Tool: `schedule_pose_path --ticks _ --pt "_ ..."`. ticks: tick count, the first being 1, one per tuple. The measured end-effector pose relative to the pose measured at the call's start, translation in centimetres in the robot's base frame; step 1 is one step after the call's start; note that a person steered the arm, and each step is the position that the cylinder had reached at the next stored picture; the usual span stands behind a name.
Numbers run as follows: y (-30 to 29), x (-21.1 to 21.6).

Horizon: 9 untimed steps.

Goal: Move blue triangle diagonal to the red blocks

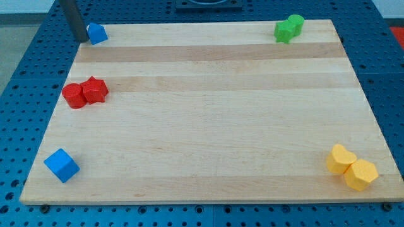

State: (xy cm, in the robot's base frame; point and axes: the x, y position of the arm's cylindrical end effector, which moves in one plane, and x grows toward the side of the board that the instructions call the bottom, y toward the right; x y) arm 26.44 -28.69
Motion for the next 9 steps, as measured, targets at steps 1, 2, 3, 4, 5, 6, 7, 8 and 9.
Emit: schedule_pose_path --ticks 1,2,3,4,5,6,7,8,9 --pt "2.9 0.8" --pt "-1.8 0.3" --pt "-1.8 -0.6" --pt "-1.5 -5.5" --pt "0.4 -5.1" --pt "4.2 -3.3" --pt "9.1 -2.0" --pt "10.6 0.3" --pt "11.6 3.4"
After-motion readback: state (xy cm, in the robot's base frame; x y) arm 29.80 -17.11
